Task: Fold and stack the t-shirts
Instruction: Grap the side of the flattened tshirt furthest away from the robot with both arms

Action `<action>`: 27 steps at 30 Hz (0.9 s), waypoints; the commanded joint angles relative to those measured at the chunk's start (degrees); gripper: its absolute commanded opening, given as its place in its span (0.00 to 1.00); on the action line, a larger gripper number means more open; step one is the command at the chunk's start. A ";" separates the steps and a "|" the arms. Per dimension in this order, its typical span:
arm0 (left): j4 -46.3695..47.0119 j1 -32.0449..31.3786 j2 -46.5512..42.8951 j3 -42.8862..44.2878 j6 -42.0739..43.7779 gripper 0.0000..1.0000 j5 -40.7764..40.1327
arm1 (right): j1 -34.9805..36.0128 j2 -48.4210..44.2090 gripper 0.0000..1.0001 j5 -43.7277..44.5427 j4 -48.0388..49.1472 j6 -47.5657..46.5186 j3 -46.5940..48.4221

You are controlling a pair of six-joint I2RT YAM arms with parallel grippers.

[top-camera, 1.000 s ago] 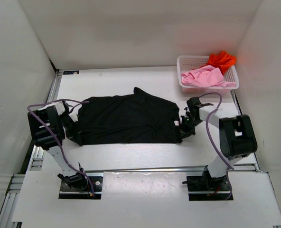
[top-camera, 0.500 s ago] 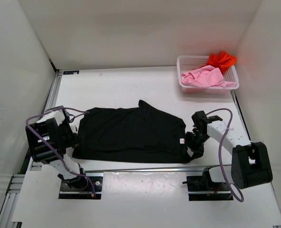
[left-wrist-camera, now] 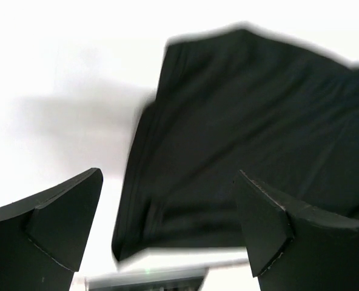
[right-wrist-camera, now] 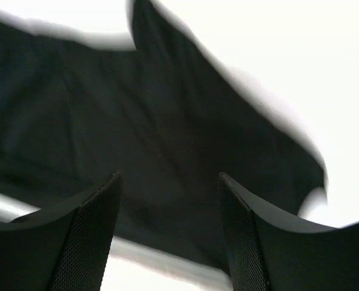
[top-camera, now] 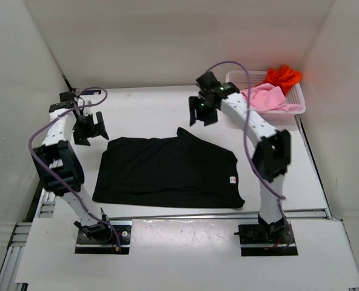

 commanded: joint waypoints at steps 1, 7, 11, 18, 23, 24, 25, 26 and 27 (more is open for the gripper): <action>7.10 -1.60 6.74 3.86 0.05 0.98 4.22 | 0.13 14.12 0.68 0.22 0.98 1.42 12.50; 8.25 -3.18 15.54 9.24 0.05 0.87 3.16 | 0.65 25.51 0.70 -3.14 13.28 7.76 18.86; 10.44 -3.80 17.04 9.77 0.05 0.89 3.16 | 1.70 29.20 0.70 -1.65 14.61 7.77 18.86; 10.97 -4.94 20.73 10.47 0.05 0.79 1.84 | 3.56 30.53 0.51 2.14 14.61 8.30 16.76; 10.45 -5.55 20.73 7.93 0.05 0.59 2.72 | 3.56 27.55 0.25 2.14 14.61 8.91 13.16; 9.75 -5.55 20.21 7.92 0.05 0.59 3.24 | 3.56 27.54 0.25 2.14 14.61 8.91 13.15; 9.74 -6.08 20.20 7.22 0.05 0.59 3.24 | 3.56 26.84 0.25 2.14 14.61 8.91 12.63; 8.87 -6.08 20.20 7.22 0.05 0.59 3.24 | 3.56 26.05 0.25 2.14 14.61 8.91 12.62; 8.34 -6.08 20.20 6.61 0.05 0.59 2.29 | 3.56 26.05 0.25 2.14 14.61 8.39 12.62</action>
